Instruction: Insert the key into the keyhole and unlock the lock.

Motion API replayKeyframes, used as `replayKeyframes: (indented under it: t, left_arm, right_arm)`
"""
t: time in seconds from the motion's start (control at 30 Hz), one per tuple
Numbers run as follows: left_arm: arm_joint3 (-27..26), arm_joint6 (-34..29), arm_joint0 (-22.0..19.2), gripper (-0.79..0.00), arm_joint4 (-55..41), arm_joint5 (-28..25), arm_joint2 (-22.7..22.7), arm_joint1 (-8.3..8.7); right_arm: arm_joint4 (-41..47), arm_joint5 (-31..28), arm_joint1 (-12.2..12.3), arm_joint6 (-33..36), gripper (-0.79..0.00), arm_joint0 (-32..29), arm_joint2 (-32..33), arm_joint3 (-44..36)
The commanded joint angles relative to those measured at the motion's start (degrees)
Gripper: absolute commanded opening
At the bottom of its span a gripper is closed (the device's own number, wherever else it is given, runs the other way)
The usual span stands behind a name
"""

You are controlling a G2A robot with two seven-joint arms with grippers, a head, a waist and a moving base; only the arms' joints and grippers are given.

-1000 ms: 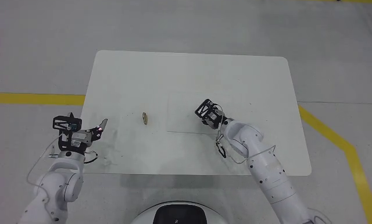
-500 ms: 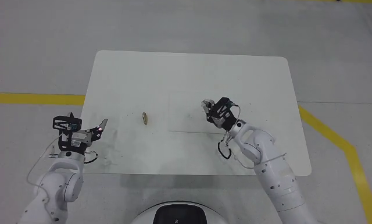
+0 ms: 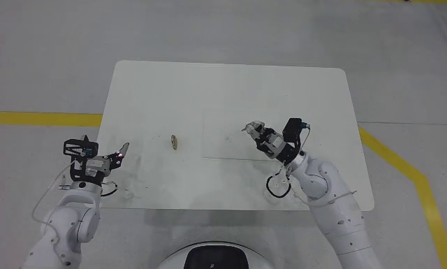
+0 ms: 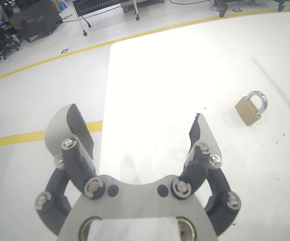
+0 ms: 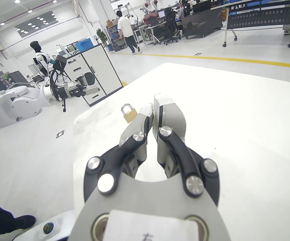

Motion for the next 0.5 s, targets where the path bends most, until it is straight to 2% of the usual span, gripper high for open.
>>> replayKeyframes:
  t: [0.0, 0.13, 0.2, 0.27, 0.33, 0.4, 0.47]
  left_arm:
    - [0.0, 0.0, 0.0, 0.0, 0.0, 0.0, 0.0, 0.0]
    - [-0.26, 2.41, 0.48, 0.0, 1.54, 1.34, 0.9, -0.2]
    - [-1.39, 1.98, 0.87, 0.0, -0.1, -0.51, 1.77, -0.32]
    - [-3.42, 0.13, 1.38, 0.0, 0.29, -2.86, 2.24, -0.25]
    - [-6.02, -4.94, 1.72, 0.0, -4.88, -8.94, 2.66, -0.14]
    - [-8.27, -13.07, 0.7, 0.0, -12.91, -16.13, 1.85, 0.16]
    - [-9.95, -19.96, -0.96, 0.0, -18.56, -19.72, 1.76, 0.37]
  right_arm:
    - [0.0, 0.0, 0.0, 0.0, -0.785, 0.0, 0.0, 0.0]
    - [0.0, 0.0, 0.0, 0.0, -0.785, 0.0, 0.0, 0.0]
    - [-1.06, 2.55, 0.03, -0.32, -0.785, -0.48, 0.58, 0.6]
    - [1.24, 1.1, -0.24, -2.52, -0.785, -1.6, -0.69, 1.16]
    - [3.1, 0.05, -0.57, -3.91, -0.785, -1.29, -2.03, 2.97]
    - [5.61, -0.32, -1.14, -4.79, -0.785, -0.23, -4.23, 5.1]
    - [7.51, -1.19, -1.71, -5.58, -0.785, 1.4, -6.24, 7.11]
